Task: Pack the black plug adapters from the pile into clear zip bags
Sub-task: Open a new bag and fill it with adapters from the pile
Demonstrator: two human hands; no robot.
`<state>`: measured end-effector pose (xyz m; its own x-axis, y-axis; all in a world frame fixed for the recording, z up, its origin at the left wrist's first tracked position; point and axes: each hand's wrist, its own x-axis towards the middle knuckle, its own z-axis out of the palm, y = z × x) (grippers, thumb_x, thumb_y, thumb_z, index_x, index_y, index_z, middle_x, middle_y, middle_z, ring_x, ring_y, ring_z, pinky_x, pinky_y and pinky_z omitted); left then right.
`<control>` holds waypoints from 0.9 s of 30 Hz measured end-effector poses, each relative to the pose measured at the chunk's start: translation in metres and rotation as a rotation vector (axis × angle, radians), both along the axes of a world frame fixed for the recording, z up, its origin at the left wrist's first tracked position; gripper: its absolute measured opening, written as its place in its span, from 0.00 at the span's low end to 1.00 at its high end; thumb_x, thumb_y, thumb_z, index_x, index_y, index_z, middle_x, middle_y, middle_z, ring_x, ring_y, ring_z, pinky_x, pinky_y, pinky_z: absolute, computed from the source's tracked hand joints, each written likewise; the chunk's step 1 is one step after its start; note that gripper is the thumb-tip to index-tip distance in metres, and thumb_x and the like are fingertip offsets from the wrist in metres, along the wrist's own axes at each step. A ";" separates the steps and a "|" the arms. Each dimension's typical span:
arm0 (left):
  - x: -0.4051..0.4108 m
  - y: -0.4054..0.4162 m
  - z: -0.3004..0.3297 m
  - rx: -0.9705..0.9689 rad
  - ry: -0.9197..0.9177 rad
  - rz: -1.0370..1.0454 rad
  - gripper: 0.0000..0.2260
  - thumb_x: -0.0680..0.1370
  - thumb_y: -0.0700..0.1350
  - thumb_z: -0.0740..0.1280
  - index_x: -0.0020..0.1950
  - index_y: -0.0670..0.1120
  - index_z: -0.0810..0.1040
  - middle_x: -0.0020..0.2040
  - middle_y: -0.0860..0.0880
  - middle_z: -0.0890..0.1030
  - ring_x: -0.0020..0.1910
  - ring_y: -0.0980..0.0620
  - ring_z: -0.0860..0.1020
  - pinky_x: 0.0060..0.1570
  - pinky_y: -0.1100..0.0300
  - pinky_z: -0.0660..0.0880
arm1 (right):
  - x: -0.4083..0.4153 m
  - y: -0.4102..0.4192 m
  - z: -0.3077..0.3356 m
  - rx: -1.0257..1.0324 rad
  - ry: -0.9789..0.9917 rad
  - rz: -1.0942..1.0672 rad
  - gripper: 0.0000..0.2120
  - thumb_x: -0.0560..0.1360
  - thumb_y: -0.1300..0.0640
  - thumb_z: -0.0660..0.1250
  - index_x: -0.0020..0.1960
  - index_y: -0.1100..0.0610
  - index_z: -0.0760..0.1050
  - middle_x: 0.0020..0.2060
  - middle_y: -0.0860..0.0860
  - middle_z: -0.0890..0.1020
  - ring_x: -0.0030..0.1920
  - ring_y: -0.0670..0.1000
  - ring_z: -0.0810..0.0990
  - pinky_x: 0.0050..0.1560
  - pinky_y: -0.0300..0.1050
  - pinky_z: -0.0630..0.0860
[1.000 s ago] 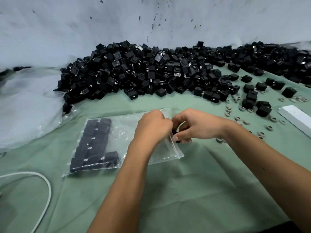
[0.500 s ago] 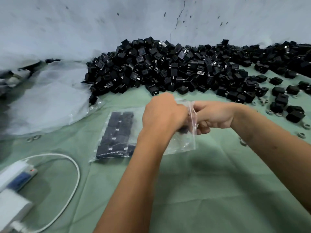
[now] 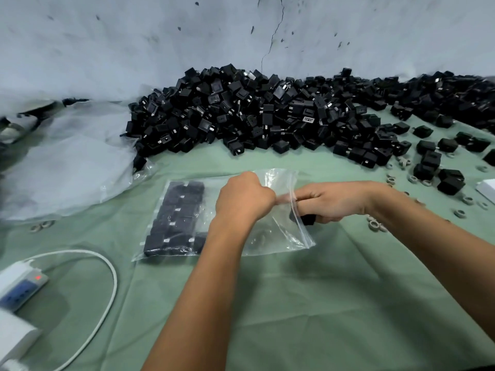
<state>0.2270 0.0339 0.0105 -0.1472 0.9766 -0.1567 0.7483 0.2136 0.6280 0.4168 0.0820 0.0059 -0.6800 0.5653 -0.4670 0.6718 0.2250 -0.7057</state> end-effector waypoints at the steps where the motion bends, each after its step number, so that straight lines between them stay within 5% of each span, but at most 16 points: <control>1: -0.002 0.001 -0.002 -0.001 -0.003 0.015 0.07 0.71 0.40 0.61 0.44 0.41 0.79 0.42 0.42 0.84 0.44 0.42 0.83 0.48 0.48 0.82 | -0.005 -0.002 0.001 0.082 -0.056 0.041 0.22 0.82 0.53 0.58 0.68 0.29 0.73 0.39 0.51 0.74 0.33 0.55 0.68 0.32 0.47 0.70; 4: -0.003 -0.001 -0.006 -0.046 0.021 0.007 0.08 0.71 0.40 0.61 0.45 0.41 0.77 0.45 0.42 0.84 0.46 0.40 0.83 0.49 0.49 0.83 | -0.011 -0.004 0.004 0.254 -0.151 0.086 0.12 0.83 0.55 0.58 0.58 0.52 0.80 0.42 0.49 0.80 0.40 0.52 0.76 0.48 0.54 0.78; 7: -0.005 -0.005 -0.013 -0.121 0.098 -0.013 0.08 0.71 0.38 0.60 0.46 0.41 0.77 0.45 0.42 0.83 0.47 0.40 0.83 0.49 0.51 0.82 | -0.006 -0.002 0.017 0.317 -0.249 0.051 0.11 0.80 0.52 0.59 0.41 0.47 0.77 0.33 0.44 0.76 0.35 0.48 0.73 0.45 0.54 0.76; 10: -0.003 -0.005 -0.019 -0.086 0.128 -0.013 0.06 0.75 0.42 0.61 0.43 0.42 0.76 0.43 0.44 0.82 0.43 0.42 0.81 0.45 0.51 0.81 | -0.002 0.002 0.025 0.438 -0.342 0.068 0.10 0.74 0.45 0.61 0.48 0.43 0.81 0.34 0.39 0.81 0.38 0.41 0.78 0.44 0.41 0.76; 12: 0.009 -0.003 -0.017 0.046 0.081 0.003 0.16 0.82 0.53 0.60 0.41 0.44 0.75 0.42 0.45 0.82 0.41 0.44 0.81 0.43 0.52 0.80 | -0.001 0.005 0.019 0.511 -0.238 0.030 0.03 0.77 0.48 0.67 0.49 0.42 0.78 0.32 0.36 0.81 0.34 0.38 0.79 0.36 0.34 0.73; 15: 0.030 -0.002 -0.006 0.090 -0.067 0.022 0.21 0.79 0.63 0.61 0.45 0.46 0.78 0.44 0.45 0.84 0.42 0.41 0.84 0.46 0.48 0.83 | -0.002 0.007 0.010 0.405 -0.005 -0.096 0.04 0.76 0.56 0.72 0.47 0.47 0.79 0.35 0.46 0.84 0.31 0.50 0.84 0.35 0.41 0.79; 20: 0.036 -0.005 0.005 0.047 -0.020 -0.015 0.05 0.71 0.44 0.65 0.45 0.44 0.77 0.43 0.43 0.84 0.44 0.40 0.84 0.45 0.51 0.83 | -0.001 -0.002 -0.005 0.238 0.176 -0.177 0.05 0.72 0.63 0.74 0.47 0.58 0.82 0.39 0.53 0.86 0.38 0.59 0.86 0.41 0.47 0.83; 23: 0.039 -0.010 0.012 0.103 0.004 -0.025 0.04 0.70 0.43 0.64 0.37 0.44 0.73 0.38 0.44 0.80 0.40 0.42 0.80 0.31 0.57 0.72 | -0.009 -0.010 -0.007 0.200 0.239 -0.213 0.06 0.62 0.58 0.72 0.39 0.55 0.80 0.32 0.48 0.84 0.33 0.47 0.82 0.35 0.37 0.77; 27: 0.039 -0.016 0.029 0.184 0.083 -0.017 0.08 0.74 0.45 0.64 0.36 0.47 0.68 0.37 0.48 0.72 0.39 0.44 0.72 0.27 0.59 0.61 | -0.030 -0.016 -0.010 0.162 0.269 -0.174 0.04 0.64 0.66 0.70 0.38 0.64 0.77 0.33 0.51 0.78 0.32 0.39 0.75 0.36 0.35 0.74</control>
